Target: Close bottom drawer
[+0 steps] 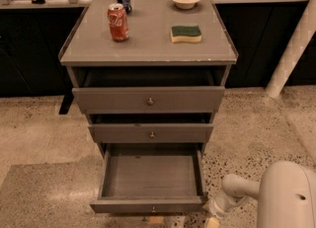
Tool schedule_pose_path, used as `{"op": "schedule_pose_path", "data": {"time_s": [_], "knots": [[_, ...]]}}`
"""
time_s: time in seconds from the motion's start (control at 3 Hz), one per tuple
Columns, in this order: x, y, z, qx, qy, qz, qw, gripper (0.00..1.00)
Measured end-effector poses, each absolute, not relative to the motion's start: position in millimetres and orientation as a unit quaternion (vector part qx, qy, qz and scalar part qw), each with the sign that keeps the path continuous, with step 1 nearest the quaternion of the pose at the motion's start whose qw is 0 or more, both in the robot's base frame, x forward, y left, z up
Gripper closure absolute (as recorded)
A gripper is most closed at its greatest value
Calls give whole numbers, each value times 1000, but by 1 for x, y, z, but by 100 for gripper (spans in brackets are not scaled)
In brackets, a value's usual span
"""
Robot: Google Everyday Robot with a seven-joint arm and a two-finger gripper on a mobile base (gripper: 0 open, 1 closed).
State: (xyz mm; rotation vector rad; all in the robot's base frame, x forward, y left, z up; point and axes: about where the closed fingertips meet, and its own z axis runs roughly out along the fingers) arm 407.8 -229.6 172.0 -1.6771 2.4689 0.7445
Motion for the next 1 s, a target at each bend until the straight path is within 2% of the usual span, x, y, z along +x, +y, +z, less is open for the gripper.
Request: {"op": "schedule_pose_path", "data": {"time_s": [0.33,0.67,1.0], "knots": [[417,-239,157,-495,821,278,66,0],[410,-233,131,-432,830,349,62,0],[445,-237,124,-397,839,367,60,0]]}}
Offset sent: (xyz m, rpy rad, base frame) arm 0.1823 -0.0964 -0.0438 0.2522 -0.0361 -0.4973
